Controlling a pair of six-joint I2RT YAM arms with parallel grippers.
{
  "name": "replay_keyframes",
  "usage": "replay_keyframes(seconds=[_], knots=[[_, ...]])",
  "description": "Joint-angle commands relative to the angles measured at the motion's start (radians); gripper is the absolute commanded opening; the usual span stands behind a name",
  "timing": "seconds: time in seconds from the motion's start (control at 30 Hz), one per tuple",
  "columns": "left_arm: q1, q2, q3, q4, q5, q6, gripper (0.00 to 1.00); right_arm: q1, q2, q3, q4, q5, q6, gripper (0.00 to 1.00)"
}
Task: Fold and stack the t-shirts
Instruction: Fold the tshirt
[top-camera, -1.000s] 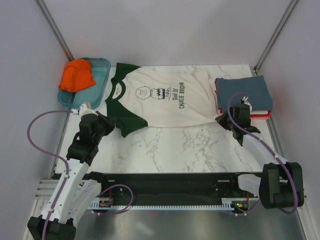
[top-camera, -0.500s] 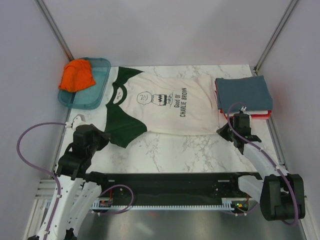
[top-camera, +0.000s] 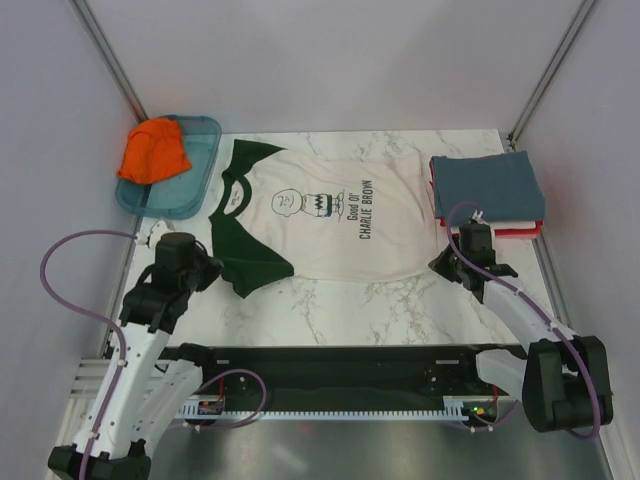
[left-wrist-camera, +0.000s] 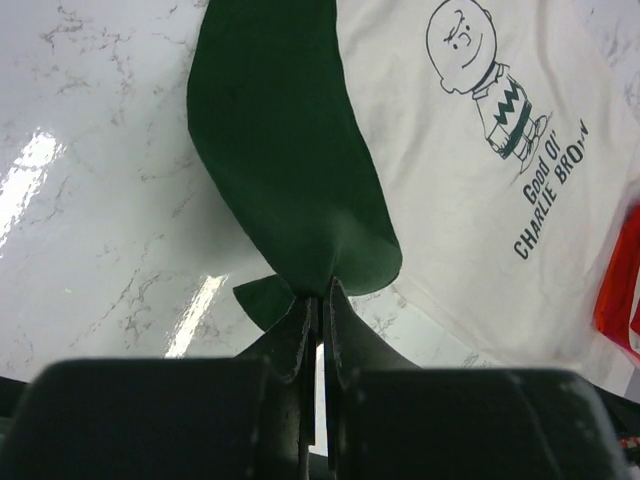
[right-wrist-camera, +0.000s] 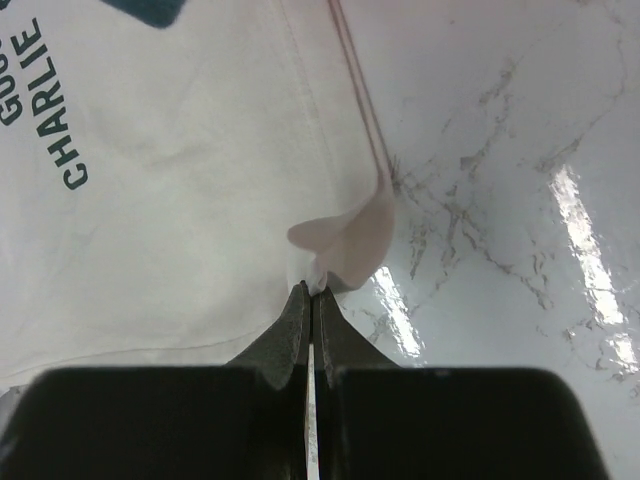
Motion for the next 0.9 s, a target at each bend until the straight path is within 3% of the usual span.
replay_keyframes(seconds=[0.0,0.33,0.87], knots=[[-0.002,0.089,0.082,0.132,-0.04,0.024,0.02,0.026,0.048,0.098,0.024,0.036,-0.007,0.0],[-0.002,0.385,0.24,0.246,-0.124,0.081,0.02,0.041,0.205,0.263,0.038,0.141,-0.002,0.0],[-0.002,0.648,0.431,0.36,-0.198,0.121,0.02,0.041,0.357,0.401,0.061,0.259,0.093,0.0]])
